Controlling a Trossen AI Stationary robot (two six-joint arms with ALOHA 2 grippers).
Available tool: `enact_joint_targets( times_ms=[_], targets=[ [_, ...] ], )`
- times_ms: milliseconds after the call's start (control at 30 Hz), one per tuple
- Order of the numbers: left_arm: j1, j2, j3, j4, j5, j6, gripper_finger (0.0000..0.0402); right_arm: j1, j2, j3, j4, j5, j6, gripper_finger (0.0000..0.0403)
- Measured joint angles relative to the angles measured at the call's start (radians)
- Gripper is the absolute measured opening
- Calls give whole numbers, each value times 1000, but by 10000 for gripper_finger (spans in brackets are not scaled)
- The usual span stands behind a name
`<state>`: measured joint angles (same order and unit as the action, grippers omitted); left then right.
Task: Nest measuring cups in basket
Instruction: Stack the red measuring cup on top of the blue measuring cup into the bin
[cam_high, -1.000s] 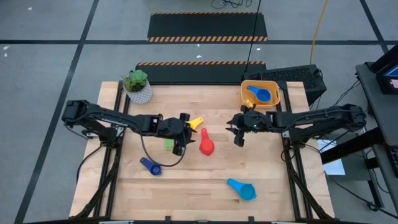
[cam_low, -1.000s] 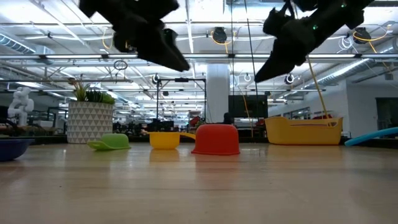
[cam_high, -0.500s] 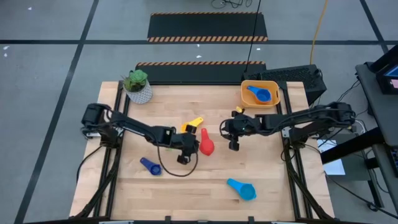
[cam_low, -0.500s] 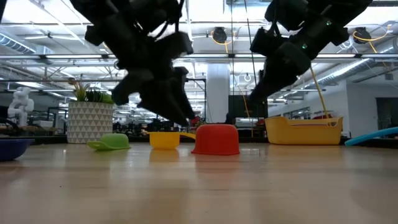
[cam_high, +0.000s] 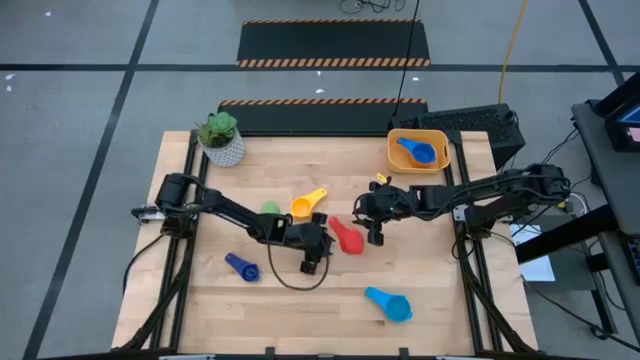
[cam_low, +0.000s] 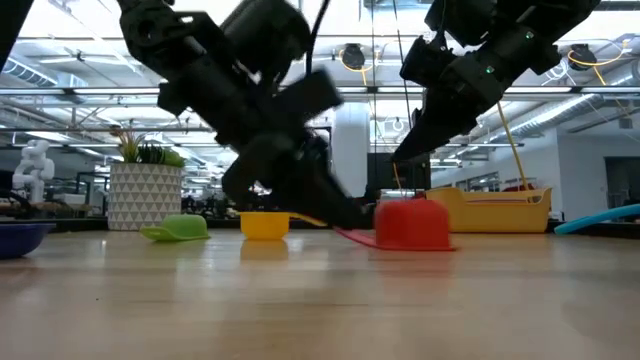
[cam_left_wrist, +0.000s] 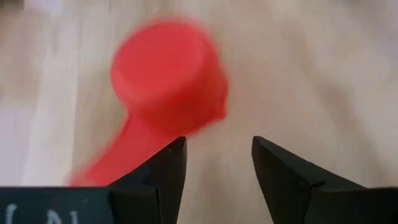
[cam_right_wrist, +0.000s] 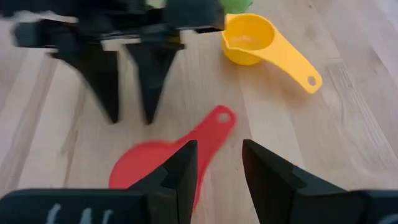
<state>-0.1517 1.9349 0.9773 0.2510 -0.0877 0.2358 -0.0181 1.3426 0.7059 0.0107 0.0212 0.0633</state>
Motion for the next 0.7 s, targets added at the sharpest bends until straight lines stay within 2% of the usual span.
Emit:
enact_joint_targets(
  times_ms=[167, 333, 467, 700],
  targets=[
    [-8, -3, 5, 61, -15, 86, 186, 0, 0, 0, -19, 1, -4, 121],
    [5, -21, 76, -166, -147, 176, 186, 0, -13, 0, -81, 2, -4, 121],
    [24, -21, 128, -326, -184, 270, 186, 0, -35, 1, -129, 3, 2, 121],
    [36, -15, 130, -327, -201, 524, 186, 0, -67, 0, -171, 2, 35, 121]
  ],
)
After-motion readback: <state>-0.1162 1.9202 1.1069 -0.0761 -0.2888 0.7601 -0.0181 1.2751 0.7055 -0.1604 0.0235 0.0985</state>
